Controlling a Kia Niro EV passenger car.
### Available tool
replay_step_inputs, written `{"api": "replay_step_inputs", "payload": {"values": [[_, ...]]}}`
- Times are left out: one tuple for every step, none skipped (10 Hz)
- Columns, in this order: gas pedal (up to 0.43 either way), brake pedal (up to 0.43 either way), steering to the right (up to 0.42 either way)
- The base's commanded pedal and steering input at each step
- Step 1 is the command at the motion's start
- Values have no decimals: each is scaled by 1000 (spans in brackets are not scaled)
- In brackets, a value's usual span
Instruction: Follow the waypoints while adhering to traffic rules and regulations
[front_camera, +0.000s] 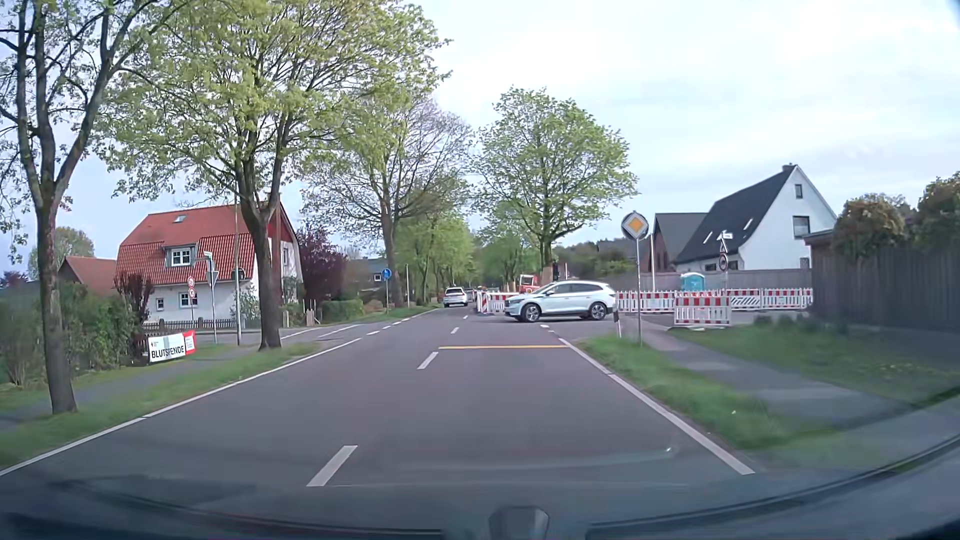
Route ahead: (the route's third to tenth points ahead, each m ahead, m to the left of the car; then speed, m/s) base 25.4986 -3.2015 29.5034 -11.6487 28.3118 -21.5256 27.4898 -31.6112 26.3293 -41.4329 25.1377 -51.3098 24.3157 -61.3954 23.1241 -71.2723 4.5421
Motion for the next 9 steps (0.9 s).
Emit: {"api": "replay_step_inputs", "payload": {"values": [[28, 0, -1], [28, 0, 0], [28, 0, 3], [28, 0, 6], [28, 0, 6], [28, 0, 6], [28, 0, 6], [28, 0, 6], [28, 0, 6]]}}
